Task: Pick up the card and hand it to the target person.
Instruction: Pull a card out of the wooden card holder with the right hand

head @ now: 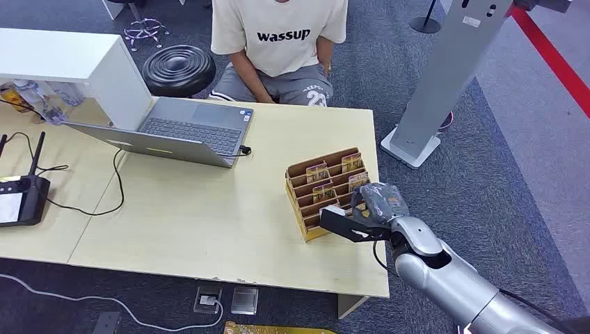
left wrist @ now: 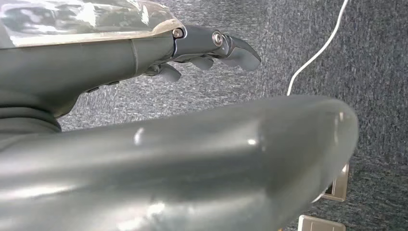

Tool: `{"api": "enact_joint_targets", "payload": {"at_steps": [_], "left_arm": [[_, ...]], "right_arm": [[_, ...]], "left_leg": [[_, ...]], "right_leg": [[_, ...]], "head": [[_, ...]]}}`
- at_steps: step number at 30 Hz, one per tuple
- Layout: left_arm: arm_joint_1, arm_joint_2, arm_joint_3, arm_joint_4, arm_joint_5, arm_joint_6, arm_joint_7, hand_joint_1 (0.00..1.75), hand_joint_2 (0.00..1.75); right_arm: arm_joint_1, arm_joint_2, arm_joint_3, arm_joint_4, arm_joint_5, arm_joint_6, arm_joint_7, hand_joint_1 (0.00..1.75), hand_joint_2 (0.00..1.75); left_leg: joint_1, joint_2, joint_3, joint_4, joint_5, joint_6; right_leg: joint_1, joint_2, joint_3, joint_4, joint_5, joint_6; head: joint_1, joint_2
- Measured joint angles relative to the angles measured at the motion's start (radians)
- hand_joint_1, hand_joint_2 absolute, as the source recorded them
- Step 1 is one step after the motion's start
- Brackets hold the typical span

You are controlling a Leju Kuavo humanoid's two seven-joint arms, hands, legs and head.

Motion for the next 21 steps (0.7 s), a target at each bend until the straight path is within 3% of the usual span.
{"api": "enact_joint_targets", "payload": {"at_steps": [5, 13, 21], "left_arm": [[0.000, 0.000, 0.000, 0.000, 0.000, 0.001, 0.000, 0.00, 0.00], [0.000, 0.000, 0.000, 0.000, 0.000, 0.003, 0.000, 0.00, 0.00], [0.000, 0.000, 0.000, 0.000, 0.000, 0.003, -0.001, 0.00, 0.00]], "right_arm": [[0.000, 0.001, 0.000, 0.000, -0.001, 0.004, -0.002, 1.17, 1.75], [0.000, 0.001, 0.003, 0.000, -0.005, 0.008, -0.006, 0.90, 1.75], [0.002, 0.000, 0.004, 0.002, -0.012, 0.008, -0.004, 0.83, 1.75]], "left_leg": [[0.000, 0.000, 0.000, 0.000, 0.000, 0.000], [0.000, 0.000, 0.000, 0.000, 0.000, 0.000], [0.000, 0.000, 0.000, 0.000, 0.000, 0.000]], "right_leg": [[0.000, 0.000, 0.000, 0.000, 0.000, 0.000], [0.000, 0.000, 0.000, 0.000, 0.000, 0.000], [0.000, 0.000, 0.000, 0.000, 0.000, 0.000]], "head": [[0.000, 0.000], [0.000, 0.000], [-0.001, 0.000]]}}
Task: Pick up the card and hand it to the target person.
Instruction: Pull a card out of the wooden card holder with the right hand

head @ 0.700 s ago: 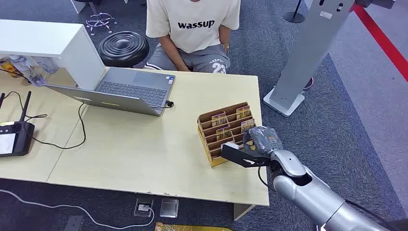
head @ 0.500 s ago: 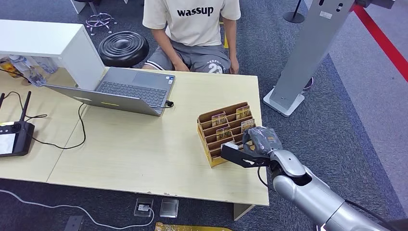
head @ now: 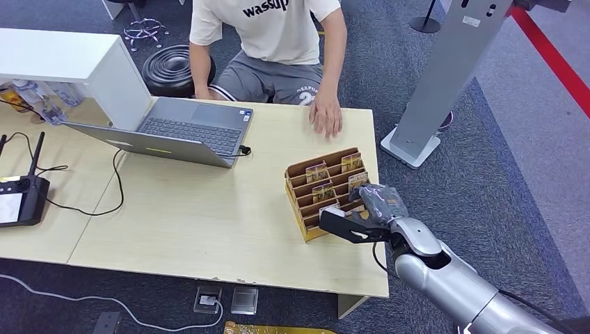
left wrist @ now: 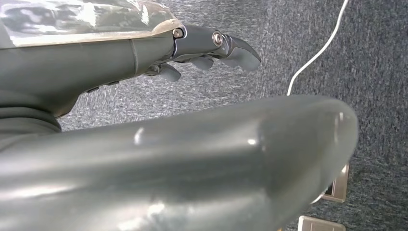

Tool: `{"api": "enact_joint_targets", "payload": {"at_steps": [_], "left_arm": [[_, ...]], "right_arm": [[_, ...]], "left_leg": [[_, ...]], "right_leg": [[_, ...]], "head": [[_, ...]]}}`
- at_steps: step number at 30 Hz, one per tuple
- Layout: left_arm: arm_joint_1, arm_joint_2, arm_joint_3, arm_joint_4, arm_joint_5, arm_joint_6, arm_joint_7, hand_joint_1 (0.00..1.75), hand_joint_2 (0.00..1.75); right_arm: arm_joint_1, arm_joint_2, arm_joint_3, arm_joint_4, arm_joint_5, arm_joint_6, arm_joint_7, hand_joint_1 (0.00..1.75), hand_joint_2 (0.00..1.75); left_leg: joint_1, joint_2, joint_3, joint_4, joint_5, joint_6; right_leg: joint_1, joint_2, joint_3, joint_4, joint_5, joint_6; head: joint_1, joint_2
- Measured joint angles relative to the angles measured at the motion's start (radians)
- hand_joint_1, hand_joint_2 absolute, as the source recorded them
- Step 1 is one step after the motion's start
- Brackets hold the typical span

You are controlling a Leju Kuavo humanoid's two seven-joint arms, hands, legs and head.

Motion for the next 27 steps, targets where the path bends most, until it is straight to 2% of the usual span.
{"api": "enact_joint_targets", "payload": {"at_steps": [7, 11, 12, 19, 26, 27], "left_arm": [[0.000, 0.000, 0.000, 0.000, 0.000, 0.000, -0.001, 0.00, 0.00], [0.000, 0.000, 0.000, 0.000, 0.000, 0.000, -0.005, 0.00, 0.00], [0.000, 0.000, 0.000, 0.000, 0.000, 0.000, -0.006, 0.00, 0.00], [0.000, 0.000, 0.000, 0.000, 0.000, 0.000, -0.010, 0.00, 0.00], [0.000, 0.000, 0.000, 0.000, -0.001, 0.000, -0.015, 0.00, 0.00], [0.000, 0.000, 0.000, 0.000, -0.002, 0.000, -0.016, 0.00, 0.44]], "right_arm": [[0.001, 0.000, 0.001, 0.001, -0.002, 0.000, 0.001, 1.02, 1.75], [0.000, 0.000, 0.002, 0.002, -0.001, -0.002, 0.001, 1.40, 1.75], [0.000, 0.000, 0.002, 0.002, -0.001, -0.002, 0.001, 1.44, 1.75], [0.001, 0.000, 0.003, 0.003, 0.001, -0.003, 0.001, 1.51, 1.75], [0.000, 0.000, 0.003, 0.004, 0.003, -0.003, 0.000, 1.51, 1.75], [0.000, 0.000, 0.003, 0.004, 0.003, -0.003, 0.000, 1.51, 1.75]], "left_leg": [[0.000, 0.000, 0.000, 0.000, 0.000, 0.000], [0.000, 0.000, 0.000, 0.000, 0.000, 0.000], [0.000, 0.000, 0.000, 0.000, 0.000, 0.000], [0.000, 0.000, 0.000, 0.000, 0.000, 0.000], [0.000, 0.000, 0.000, 0.000, 0.000, 0.000], [0.000, 0.000, -0.001, 0.000, 0.000, 0.000]], "right_leg": [[0.000, 0.000, 0.000, 0.000, 0.000, 0.000], [0.000, 0.000, 0.000, 0.000, 0.000, 0.000], [0.000, 0.000, 0.000, 0.000, 0.000, 0.000], [0.000, 0.000, 0.000, 0.000, 0.000, 0.000], [0.000, 0.000, 0.000, 0.000, 0.000, 0.000], [0.000, 0.000, 0.000, 0.000, 0.000, 0.000]], "head": [[0.000, 0.000], [0.001, 0.000], [0.001, 0.000], [0.000, 0.000], [0.000, 0.000], [0.000, 0.000]]}}
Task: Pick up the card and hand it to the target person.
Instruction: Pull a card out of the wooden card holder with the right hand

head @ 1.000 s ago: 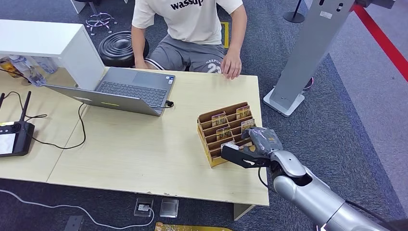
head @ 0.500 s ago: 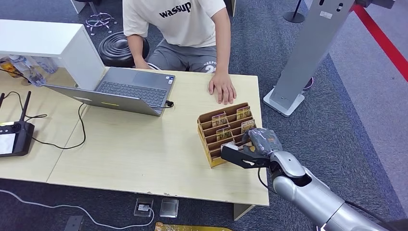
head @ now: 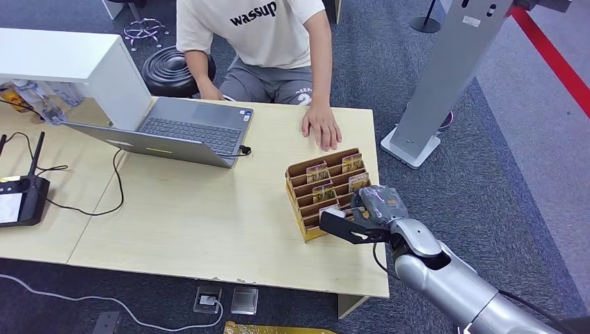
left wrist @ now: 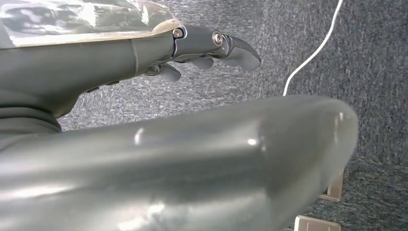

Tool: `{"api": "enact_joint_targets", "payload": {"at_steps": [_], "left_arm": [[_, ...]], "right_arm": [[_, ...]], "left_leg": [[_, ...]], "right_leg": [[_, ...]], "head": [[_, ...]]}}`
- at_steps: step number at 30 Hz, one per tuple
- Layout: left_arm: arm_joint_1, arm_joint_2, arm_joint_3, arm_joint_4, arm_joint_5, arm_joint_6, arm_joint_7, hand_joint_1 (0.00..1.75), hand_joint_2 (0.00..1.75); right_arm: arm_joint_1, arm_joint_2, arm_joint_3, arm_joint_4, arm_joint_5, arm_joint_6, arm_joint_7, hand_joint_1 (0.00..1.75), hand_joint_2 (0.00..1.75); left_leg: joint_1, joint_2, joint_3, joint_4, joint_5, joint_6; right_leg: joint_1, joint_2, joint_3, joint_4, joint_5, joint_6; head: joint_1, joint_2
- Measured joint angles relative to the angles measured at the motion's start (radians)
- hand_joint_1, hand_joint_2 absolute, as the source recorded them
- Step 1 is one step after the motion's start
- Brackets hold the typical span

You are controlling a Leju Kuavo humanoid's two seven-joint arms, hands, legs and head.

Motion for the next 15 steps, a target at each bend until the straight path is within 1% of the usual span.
{"api": "enact_joint_targets", "payload": {"at_steps": [3, 15], "left_arm": [[0.000, 0.000, 0.000, 0.000, -0.005, 0.001, -0.006, 0.00, 1.75], [0.000, 0.002, 0.000, 0.000, 0.004, 0.004, -0.012, 0.00, 1.75]], "right_arm": [[0.000, 0.000, 0.000, 0.001, 0.003, 0.000, -0.001, 1.52, 1.75], [-0.005, 0.005, -0.001, 0.000, 0.002, -0.004, -0.003, 1.52, 1.75]], "left_leg": [[0.000, 0.000, 0.000, 0.000, 0.000, 0.000], [0.000, 0.000, 0.000, 0.000, 0.000, 0.000]], "right_leg": [[0.000, 0.000, 0.000, 0.000, 0.000, 0.000], [0.000, 0.000, 0.000, 0.000, 0.000, 0.000]], "head": [[0.000, 0.000], [0.000, 0.000]]}}
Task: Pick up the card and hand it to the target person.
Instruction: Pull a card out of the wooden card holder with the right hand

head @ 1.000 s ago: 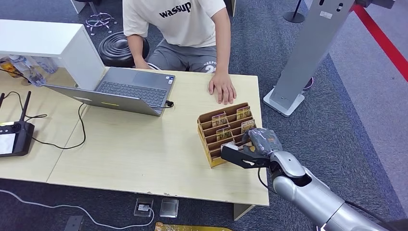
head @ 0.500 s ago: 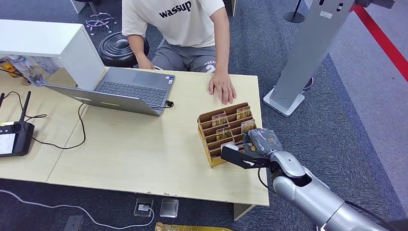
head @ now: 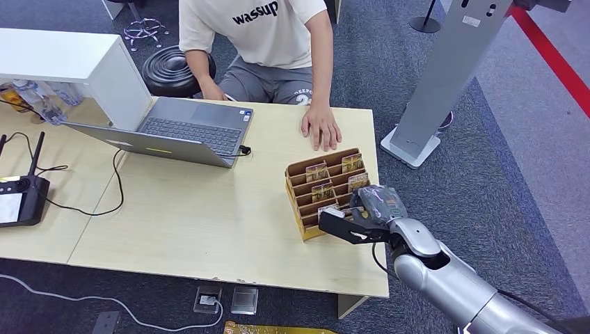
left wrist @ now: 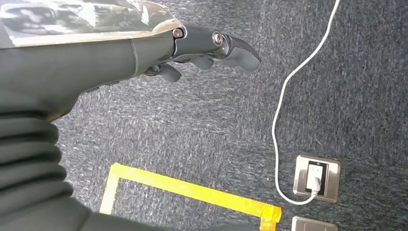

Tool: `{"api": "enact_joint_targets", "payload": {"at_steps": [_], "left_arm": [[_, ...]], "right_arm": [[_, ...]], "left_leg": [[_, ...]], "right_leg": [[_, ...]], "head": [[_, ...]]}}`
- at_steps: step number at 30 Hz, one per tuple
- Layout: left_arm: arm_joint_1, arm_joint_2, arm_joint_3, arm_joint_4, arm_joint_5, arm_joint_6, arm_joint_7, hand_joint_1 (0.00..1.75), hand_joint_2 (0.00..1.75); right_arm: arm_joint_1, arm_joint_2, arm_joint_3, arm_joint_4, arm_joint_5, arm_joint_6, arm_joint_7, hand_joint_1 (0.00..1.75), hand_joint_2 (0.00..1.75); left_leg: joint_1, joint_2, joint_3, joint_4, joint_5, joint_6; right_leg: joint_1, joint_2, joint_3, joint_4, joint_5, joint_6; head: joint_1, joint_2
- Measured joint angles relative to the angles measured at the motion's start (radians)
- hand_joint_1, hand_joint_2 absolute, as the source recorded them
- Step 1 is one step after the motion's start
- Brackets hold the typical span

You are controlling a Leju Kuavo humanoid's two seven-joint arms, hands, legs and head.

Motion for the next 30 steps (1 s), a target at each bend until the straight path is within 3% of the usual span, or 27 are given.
{"api": "enact_joint_targets", "payload": {"at_steps": [11, 20, 24, 30], "left_arm": [[0.001, 0.010, 0.000, 0.000, 0.006, 0.004, 0.009, 0.00, 1.75], [0.001, 0.011, 0.001, 0.000, 0.009, 0.000, 0.017, 0.00, 1.75], [0.001, 0.011, 0.001, 0.000, 0.007, -0.004, 0.017, 0.00, 1.75], [0.000, 0.008, 0.001, 0.000, -0.004, -0.009, 0.015, 0.00, 1.75]], "right_arm": [[-0.153, -0.027, -0.030, -0.124, -0.075, 0.061, 0.096, 1.52, 1.75], [-0.241, -0.048, -0.055, -0.238, -0.125, 0.076, 0.125, 1.52, 1.75], [-0.243, -0.050, -0.070, -0.267, -0.136, 0.022, 0.092, 1.52, 1.75], [-0.225, -0.023, -0.085, -0.264, -0.113, -0.125, -0.040, 1.52, 1.75]], "left_leg": [[0.000, 0.000, 0.000, 0.000, 0.000, 0.000], [0.000, 0.000, 0.000, 0.000, 0.000, 0.000], [0.000, 0.000, 0.000, 0.000, 0.000, 0.000], [0.000, 0.000, -0.001, 0.000, 0.000, 0.000]], "right_leg": [[0.000, 0.001, -0.001, 0.000, 0.000, 0.000], [0.000, 0.001, -0.001, 0.000, 0.000, 0.000], [0.000, 0.001, -0.001, 0.000, 0.000, 0.000], [0.000, 0.000, -0.001, 0.000, 0.000, 0.000]], "head": [[0.000, 0.000], [0.000, 0.000], [0.000, 0.000], [0.000, 0.000]]}}
